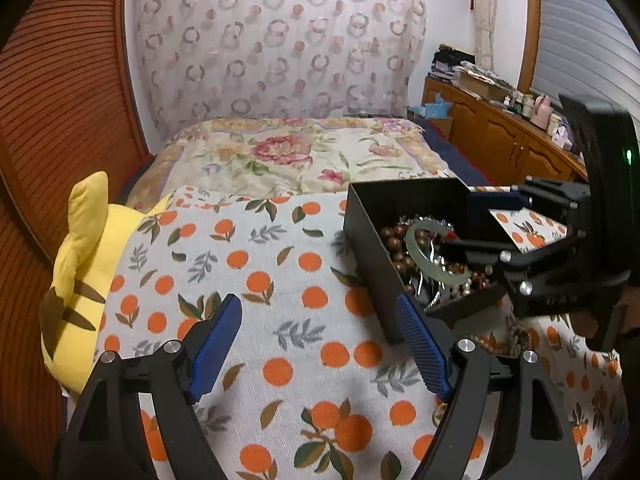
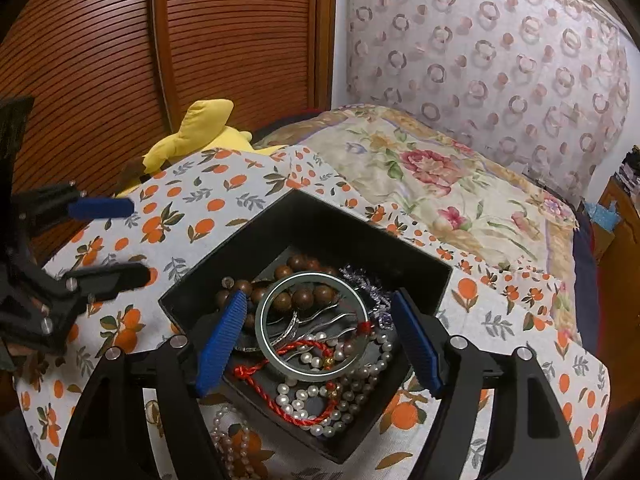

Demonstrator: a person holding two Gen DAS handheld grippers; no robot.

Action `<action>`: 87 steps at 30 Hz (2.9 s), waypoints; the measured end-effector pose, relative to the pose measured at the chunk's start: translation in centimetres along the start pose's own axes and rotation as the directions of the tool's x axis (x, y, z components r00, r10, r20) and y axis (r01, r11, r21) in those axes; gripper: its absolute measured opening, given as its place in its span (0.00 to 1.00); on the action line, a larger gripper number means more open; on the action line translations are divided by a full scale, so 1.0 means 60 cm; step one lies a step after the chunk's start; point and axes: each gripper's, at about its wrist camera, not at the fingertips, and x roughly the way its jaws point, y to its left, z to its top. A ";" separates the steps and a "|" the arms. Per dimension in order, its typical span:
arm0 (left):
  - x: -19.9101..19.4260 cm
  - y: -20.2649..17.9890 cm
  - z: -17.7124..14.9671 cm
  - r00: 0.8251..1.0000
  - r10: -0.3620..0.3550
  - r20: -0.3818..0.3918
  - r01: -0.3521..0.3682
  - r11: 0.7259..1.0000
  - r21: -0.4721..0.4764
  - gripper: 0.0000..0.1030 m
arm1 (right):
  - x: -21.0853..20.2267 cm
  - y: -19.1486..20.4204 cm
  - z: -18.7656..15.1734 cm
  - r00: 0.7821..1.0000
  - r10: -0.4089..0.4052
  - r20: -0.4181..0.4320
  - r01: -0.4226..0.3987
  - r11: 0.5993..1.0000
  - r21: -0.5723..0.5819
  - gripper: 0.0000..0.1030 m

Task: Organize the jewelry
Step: 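Withdraw both open tools from the black box, then grasp the gold ring with the left tool while the right grasps the pearl necklace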

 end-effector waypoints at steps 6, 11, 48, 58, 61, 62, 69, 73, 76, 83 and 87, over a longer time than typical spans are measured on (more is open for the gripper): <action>-0.008 -0.011 -0.019 1.000 -0.018 -0.020 0.018 1.000 0.006 0.75 | -0.056 -0.011 -0.013 0.999 -0.002 0.045 0.001 1.000 0.025 0.75; -0.005 -0.029 -0.042 0.998 -0.042 -0.056 0.044 0.999 0.021 0.75 | -0.100 -0.014 -0.049 0.999 0.000 0.051 -0.003 0.998 0.058 0.75; 0.022 -0.131 -0.098 0.972 -0.158 -0.176 0.185 0.972 0.148 0.16 | -0.099 0.026 -0.206 0.995 0.025 -0.099 -0.014 0.994 0.111 0.68; 0.005 -0.085 -0.098 0.972 -0.178 -0.152 0.190 0.979 0.067 0.09 | -0.093 0.034 -0.189 0.995 0.030 -0.097 -0.021 0.996 0.091 0.64; 0.002 -0.066 -0.099 0.972 -0.183 -0.151 0.189 0.982 0.030 0.09 | -0.091 0.038 -0.186 0.995 0.033 -0.098 -0.025 0.996 0.088 0.64; 0.001 -0.059 -0.099 0.971 -0.185 -0.149 0.190 0.982 0.019 0.09 | -0.090 0.039 -0.185 0.995 0.034 -0.098 -0.025 0.996 0.087 0.64; -0.010 -0.029 -0.096 0.968 -0.216 -0.124 0.211 0.976 -0.052 0.09 | -0.087 0.051 -0.171 0.995 0.046 -0.087 -0.040 0.997 0.072 0.58; -0.013 -0.027 -0.096 0.972 -0.205 -0.118 0.201 0.978 -0.047 0.09 | -0.075 0.060 -0.158 0.994 0.066 -0.088 -0.062 0.997 0.055 0.53; -0.013 -0.027 -0.097 0.973 -0.200 -0.116 0.196 0.980 -0.044 0.09 | -0.062 0.069 -0.146 0.992 0.079 -0.095 -0.076 0.996 0.039 0.49; -0.015 -0.027 -0.098 0.975 -0.190 -0.112 0.188 0.982 -0.035 0.09 | -0.032 0.090 -0.135 0.987 0.089 -0.136 -0.090 0.996 0.000 0.40; -0.020 -0.027 -0.101 0.976 -0.192 -0.105 0.189 0.981 -0.038 0.09 | -0.025 0.101 -0.137 0.988 0.050 -0.147 -0.056 0.998 -0.037 0.35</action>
